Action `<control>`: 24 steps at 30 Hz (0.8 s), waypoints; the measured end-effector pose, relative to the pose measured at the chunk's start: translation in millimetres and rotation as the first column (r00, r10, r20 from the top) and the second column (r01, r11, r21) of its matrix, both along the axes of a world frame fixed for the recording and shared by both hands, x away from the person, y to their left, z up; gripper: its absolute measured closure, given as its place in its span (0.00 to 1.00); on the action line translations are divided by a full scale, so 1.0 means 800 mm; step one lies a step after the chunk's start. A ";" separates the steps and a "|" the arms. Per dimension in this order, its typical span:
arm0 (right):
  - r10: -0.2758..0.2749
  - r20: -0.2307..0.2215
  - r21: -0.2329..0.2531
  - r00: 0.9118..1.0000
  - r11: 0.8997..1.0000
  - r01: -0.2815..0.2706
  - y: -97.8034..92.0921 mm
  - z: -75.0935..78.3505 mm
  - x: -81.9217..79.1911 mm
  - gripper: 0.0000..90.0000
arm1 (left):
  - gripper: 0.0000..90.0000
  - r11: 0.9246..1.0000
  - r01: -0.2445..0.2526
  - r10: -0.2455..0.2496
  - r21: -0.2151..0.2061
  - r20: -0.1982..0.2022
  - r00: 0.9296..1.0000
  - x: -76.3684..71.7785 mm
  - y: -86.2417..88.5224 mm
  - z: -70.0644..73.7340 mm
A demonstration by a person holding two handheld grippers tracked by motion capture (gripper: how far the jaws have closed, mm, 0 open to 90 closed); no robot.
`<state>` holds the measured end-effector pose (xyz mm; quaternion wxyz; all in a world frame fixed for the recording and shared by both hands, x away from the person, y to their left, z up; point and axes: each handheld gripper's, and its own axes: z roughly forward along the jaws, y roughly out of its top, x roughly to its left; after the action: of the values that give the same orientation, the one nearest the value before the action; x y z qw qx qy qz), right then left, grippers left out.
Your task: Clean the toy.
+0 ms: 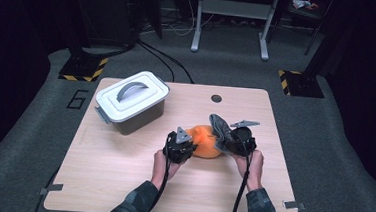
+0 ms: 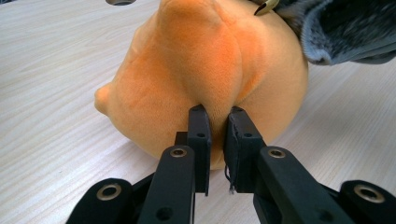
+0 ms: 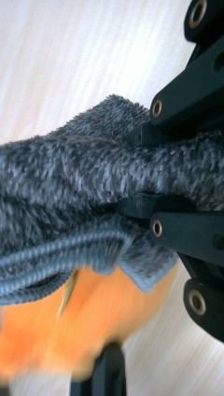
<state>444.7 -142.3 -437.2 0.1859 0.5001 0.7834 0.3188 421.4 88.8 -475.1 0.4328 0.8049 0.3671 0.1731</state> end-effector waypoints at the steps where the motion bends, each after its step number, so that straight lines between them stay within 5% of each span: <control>1: -0.008 -0.007 0.012 1.000 1.000 0.008 -0.005 -0.005 0.002 0.83 | 0.90 1.000 0.000 0.000 -0.001 0.002 1.000 0.000 -0.001 0.000; 13: -0.094 -0.119 0.000 0.988 0.996 0.095 -0.027 -0.055 0.019 0.83 | 0.90 1.000 -0.010 0.010 -0.007 0.002 1.000 -0.001 0.000 -0.001; 19: -0.083 -0.163 -0.006 0.983 0.997 0.083 -0.036 -0.071 0.025 0.82 | 0.90 1.000 -0.015 0.015 -0.012 -0.008 1.000 0.000 0.002 -0.001; 24: -0.093 -0.107 0.013 0.990 0.995 0.095 -0.043 -0.052 0.015 0.83 | 0.89 1.000 -0.017 0.017 -0.012 -0.009 1.000 0.001 0.002 -0.001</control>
<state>456.6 -176.7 -478.4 0.1542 0.5545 0.7648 0.2896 421.9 90.7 -475.9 0.4346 0.7999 0.3770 0.1708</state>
